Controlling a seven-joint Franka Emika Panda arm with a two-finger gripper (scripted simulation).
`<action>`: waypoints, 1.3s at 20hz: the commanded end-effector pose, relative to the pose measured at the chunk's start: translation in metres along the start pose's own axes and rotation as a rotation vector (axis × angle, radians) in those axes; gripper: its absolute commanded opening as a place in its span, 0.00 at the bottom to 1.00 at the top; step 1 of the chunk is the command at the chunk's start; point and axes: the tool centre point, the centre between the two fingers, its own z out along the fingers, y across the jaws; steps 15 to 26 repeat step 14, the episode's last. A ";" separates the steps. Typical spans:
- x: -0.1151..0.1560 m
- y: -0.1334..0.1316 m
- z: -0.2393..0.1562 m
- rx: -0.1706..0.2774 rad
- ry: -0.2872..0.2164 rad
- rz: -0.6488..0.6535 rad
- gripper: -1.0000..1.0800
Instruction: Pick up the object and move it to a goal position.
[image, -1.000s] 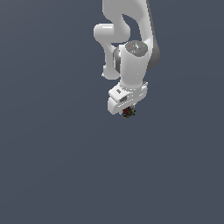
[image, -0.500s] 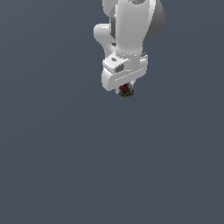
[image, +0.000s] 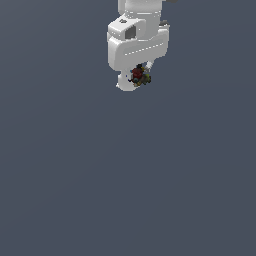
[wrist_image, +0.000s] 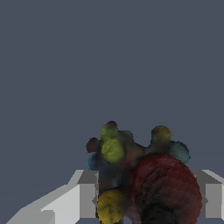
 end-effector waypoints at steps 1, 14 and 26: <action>-0.006 0.000 -0.019 0.000 -0.001 0.000 0.00; -0.018 0.002 -0.062 0.000 -0.002 0.001 0.00; -0.018 0.002 -0.062 0.000 -0.002 0.001 0.00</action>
